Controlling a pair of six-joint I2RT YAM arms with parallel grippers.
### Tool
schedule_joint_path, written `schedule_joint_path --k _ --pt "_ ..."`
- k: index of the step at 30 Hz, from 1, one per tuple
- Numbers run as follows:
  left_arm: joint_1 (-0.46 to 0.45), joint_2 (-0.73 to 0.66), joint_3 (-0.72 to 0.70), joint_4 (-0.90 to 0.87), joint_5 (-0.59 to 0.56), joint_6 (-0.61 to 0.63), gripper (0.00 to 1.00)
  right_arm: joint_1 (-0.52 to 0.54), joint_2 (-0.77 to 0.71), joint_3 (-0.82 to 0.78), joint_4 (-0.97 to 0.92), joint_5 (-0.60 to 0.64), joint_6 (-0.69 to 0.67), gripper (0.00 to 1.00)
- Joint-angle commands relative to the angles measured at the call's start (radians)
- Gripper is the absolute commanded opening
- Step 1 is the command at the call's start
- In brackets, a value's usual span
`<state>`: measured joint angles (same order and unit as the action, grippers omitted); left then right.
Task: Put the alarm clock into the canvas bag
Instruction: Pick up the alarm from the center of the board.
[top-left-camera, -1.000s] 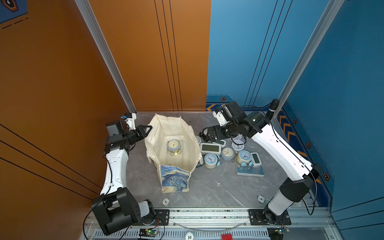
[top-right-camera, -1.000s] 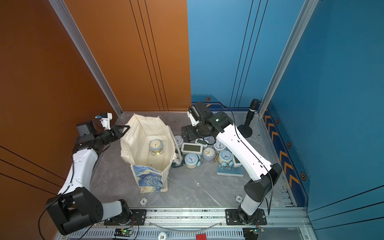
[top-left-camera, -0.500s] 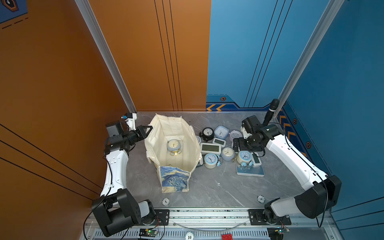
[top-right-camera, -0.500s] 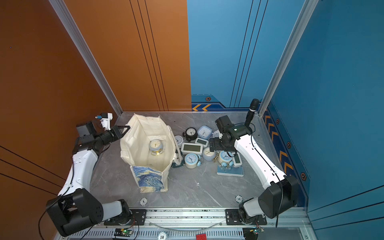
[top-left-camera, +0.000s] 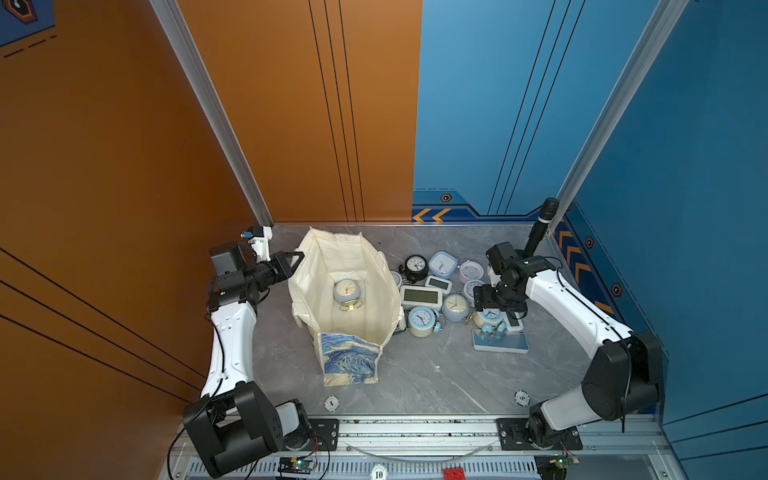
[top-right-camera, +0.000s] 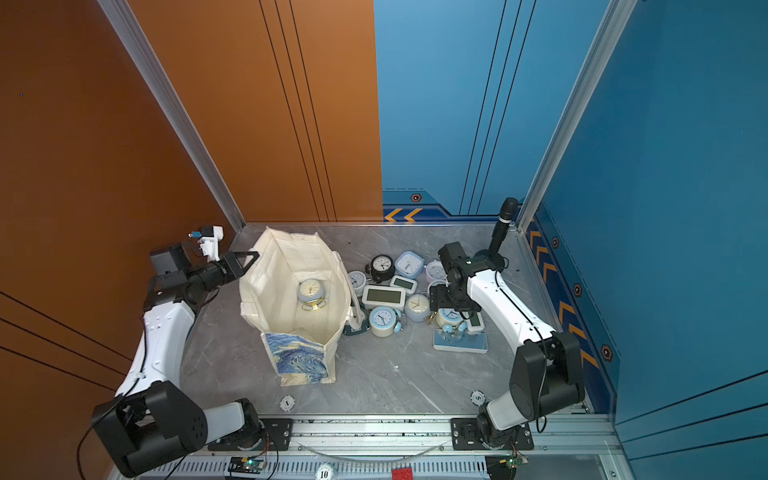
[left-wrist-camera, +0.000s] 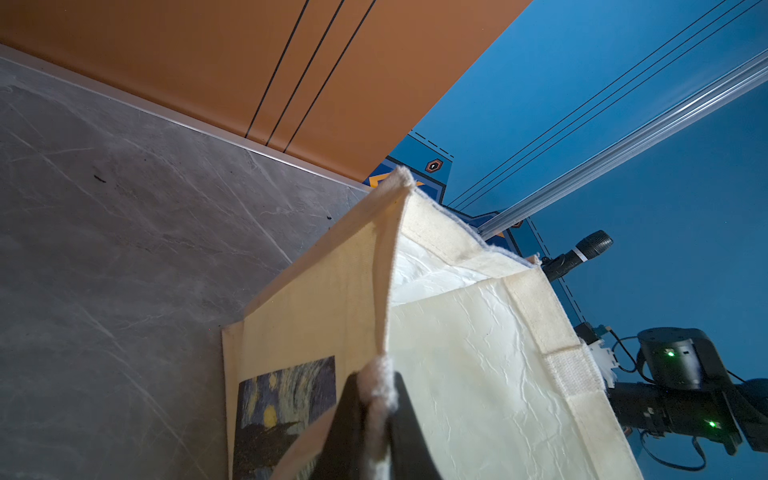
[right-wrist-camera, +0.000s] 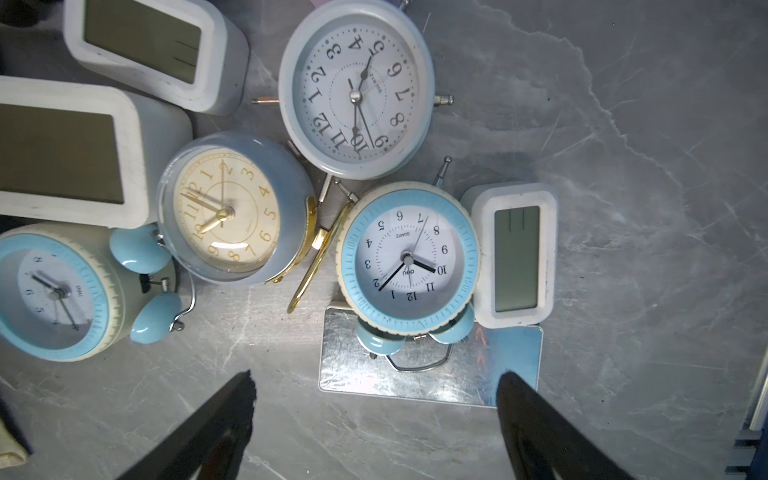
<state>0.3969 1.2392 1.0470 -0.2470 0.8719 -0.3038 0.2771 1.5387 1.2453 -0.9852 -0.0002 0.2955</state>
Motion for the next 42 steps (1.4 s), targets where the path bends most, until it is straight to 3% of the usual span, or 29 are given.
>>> schedule_joint_path --k 1,16,42 --pt "0.013 -0.026 -0.01 0.044 0.013 0.005 0.0 -0.032 0.05 -0.005 0.006 -0.02 -0.043 0.91" --pt "0.016 -0.03 -0.01 0.047 0.009 0.004 0.0 -0.073 0.21 0.041 0.038 -0.057 -0.086 0.96" --pt "0.018 -0.031 -0.01 0.046 0.009 0.005 0.0 -0.084 0.245 0.048 0.073 -0.086 -0.112 0.87"
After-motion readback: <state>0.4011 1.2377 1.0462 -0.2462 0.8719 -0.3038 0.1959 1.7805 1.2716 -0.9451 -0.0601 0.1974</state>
